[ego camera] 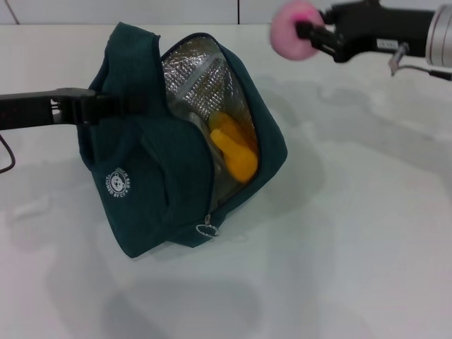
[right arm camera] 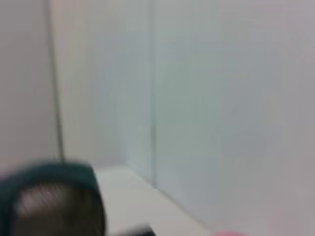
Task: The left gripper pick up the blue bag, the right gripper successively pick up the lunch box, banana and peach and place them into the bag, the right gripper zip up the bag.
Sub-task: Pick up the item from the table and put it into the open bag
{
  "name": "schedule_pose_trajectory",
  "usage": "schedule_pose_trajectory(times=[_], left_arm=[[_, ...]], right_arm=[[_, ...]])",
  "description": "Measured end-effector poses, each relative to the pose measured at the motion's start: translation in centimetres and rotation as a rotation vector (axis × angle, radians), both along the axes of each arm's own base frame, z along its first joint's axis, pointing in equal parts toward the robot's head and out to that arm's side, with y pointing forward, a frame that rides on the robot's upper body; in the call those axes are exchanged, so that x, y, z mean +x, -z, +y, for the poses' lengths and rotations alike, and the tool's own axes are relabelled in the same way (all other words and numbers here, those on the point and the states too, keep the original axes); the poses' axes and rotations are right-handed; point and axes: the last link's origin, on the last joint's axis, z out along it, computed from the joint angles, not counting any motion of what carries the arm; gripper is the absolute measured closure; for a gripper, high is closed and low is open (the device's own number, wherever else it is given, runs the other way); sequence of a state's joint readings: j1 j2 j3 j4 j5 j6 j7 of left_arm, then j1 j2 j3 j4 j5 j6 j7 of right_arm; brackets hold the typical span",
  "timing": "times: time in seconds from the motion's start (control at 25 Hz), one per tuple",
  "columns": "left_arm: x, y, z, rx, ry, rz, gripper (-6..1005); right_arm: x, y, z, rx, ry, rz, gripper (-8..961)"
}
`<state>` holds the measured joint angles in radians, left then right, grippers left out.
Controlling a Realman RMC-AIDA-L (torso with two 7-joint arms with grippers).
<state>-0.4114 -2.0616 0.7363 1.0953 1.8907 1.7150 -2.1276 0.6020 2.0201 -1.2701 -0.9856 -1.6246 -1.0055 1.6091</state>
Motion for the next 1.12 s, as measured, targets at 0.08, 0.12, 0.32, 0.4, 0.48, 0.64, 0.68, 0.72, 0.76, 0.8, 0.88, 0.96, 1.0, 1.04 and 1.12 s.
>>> schedule_pose_trajectory(times=[0.08, 0.12, 0.32, 0.4, 0.48, 0.64, 0.68, 0.72, 0.76, 0.8, 0.88, 0.96, 1.0, 1.04, 1.12], left_arm=[[0.0, 0.0, 0.0, 0.000, 0.000, 0.000, 963], [0.0, 0.0, 0.0, 0.000, 0.000, 0.000, 963], [0.2, 0.0, 0.1, 0.000, 0.006, 0.000, 963], [0.3, 0.0, 0.2, 0.000, 0.008, 0.000, 963], [0.3, 0.0, 0.2, 0.000, 0.009, 0.000, 963], [0.3, 0.0, 0.2, 0.000, 0.009, -0.001, 963], [0.3, 0.0, 0.2, 0.000, 0.009, -0.001, 963], [0.3, 0.1, 0.2, -0.001, 0.009, -0.001, 963], [0.3, 0.1, 0.2, -0.001, 0.009, -0.002, 963], [0.3, 0.1, 0.2, -0.001, 0.009, -0.002, 963], [0.3, 0.1, 0.2, -0.001, 0.009, -0.002, 963], [0.3, 0.1, 0.2, 0.000, 0.008, -0.002, 963], [0.3, 0.1, 0.2, 0.000, 0.008, -0.002, 963], [0.3, 0.1, 0.2, 0.000, 0.008, -0.002, 963], [0.3, 0.1, 0.2, 0.001, 0.008, -0.002, 963]], right_arm=[[-1.4, -0.3, -0.3, -0.017, -0.056, 0.053, 735], [-2.1, -0.3, -0.5, -0.029, -0.080, 0.074, 739], [-5.3, 0.2, -1.1, -0.100, -0.184, 0.141, 761], [-6.3, 0.9, -1.4, -0.131, -0.217, 0.133, 774], [-7.0, 1.8, -1.6, -0.155, -0.240, 0.112, 792], [-7.3, 3.1, -2.0, -0.193, -0.252, 0.083, 835], [-7.2, 3.2, -2.0, -0.198, -0.249, 0.081, 848], [-7.1, 3.4, -2.0, -0.204, -0.243, 0.078, 855], [-7.0, 3.6, -2.0, -0.212, -0.238, 0.074, 862], [-7.0, 3.7, -1.9, -0.218, -0.236, 0.070, 869], [-6.8, 3.9, -1.9, -0.227, -0.230, 0.065, 884], [-6.7, 4.1, -1.9, -0.231, -0.224, 0.064, 875], [-6.7, 4.1, -1.9, -0.231, -0.221, 0.064, 859], [-6.6, 4.1, -1.8, -0.233, -0.217, 0.065, 844], [-6.5, 4.2, -1.8, -0.238, -0.207, 0.065, 812]])
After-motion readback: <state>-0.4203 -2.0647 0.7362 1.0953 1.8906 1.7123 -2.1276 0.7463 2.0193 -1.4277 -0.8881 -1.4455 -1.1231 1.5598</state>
